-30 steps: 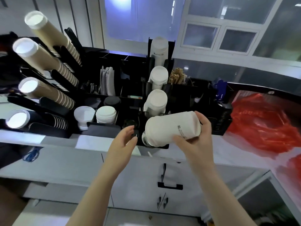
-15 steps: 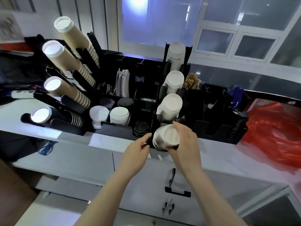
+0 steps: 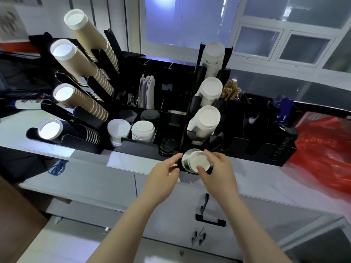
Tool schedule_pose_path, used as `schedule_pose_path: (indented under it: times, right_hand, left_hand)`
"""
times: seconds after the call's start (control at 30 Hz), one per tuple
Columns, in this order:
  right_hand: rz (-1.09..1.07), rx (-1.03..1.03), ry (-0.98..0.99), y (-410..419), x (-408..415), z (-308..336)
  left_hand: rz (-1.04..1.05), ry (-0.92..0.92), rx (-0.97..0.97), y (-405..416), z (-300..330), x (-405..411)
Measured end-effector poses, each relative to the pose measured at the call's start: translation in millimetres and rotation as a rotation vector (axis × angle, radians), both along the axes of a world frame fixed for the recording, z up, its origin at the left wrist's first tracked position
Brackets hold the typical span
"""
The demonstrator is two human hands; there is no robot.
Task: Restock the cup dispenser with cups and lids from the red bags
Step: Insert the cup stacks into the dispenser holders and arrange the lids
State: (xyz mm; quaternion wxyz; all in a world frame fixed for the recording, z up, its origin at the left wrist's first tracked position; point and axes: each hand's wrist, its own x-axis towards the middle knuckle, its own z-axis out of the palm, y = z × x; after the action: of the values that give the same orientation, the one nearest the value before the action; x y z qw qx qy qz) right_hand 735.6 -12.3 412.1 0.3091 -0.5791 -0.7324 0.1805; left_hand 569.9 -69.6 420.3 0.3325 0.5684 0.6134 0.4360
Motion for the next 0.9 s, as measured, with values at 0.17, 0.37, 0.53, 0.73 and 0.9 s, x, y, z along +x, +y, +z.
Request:
schedule_pose_path:
  times: [0.17, 0.37, 0.53, 0.73, 0.9]
  right_hand:
    - [-0.049, 0.081, 0.349, -2.3, 4.3, 15.8]
    - [-0.155, 0.206, 0.592, 19.7, 11.7, 47.4]
    - [-0.247, -0.02, 0.745, 64.3, 13.1, 61.0]
    - [-0.243, -0.48, 0.878, 105.0, 10.2, 63.8]
    - [-0.184, -0.498, 0.74, 110.4, 5.8, 69.8]
  left_hand:
    - [-0.064, -0.082, 0.0, 5.4, 8.1, -9.6]
    - [-0.016, -0.333, 0.099, 45.2, 28.5, -25.0]
    - [-0.111, -0.427, -0.035, 99.7, 38.5, -37.1]
    - [-0.172, -0.52, -0.306, 157.6, 30.3, -39.6]
    - [-0.337, -0.388, -0.293, 174.7, 28.7, -34.6]
